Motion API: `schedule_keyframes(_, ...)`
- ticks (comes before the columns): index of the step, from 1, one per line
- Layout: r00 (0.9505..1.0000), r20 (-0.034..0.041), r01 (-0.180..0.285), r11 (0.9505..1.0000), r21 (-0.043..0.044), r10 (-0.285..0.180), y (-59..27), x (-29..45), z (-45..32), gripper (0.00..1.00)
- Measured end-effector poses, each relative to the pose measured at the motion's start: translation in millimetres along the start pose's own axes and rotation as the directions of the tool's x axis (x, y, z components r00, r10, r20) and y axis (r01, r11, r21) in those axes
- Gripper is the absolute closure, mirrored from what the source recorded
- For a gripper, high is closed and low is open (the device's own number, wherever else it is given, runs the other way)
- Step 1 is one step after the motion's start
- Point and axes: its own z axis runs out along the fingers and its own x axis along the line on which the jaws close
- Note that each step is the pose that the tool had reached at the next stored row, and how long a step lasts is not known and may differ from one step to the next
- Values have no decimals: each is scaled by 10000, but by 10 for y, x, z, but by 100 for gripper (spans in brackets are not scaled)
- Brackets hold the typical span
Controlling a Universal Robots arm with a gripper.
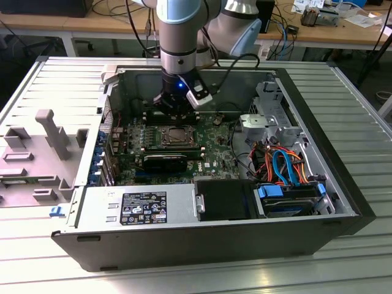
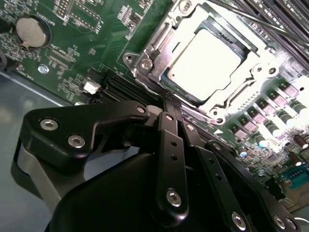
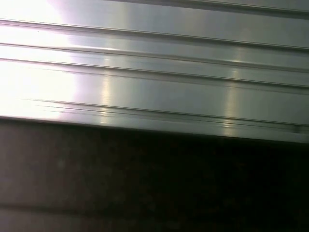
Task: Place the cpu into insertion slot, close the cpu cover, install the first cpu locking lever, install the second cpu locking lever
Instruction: 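Install the first cpu locking lever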
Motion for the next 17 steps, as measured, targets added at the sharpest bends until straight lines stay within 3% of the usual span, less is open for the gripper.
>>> schedule_keyframes(10, 10000, -13, 0, 10000, -5, 0, -11, -112, 23, 89)
schedule_keyframes(13, 10000, -4, -2, 9999, -123, 2, -11, -112, 28, 89)
schedule_keyframes(17, 10000, 7, -3, 9999, -153, 3, -8, -113, 5, 89)
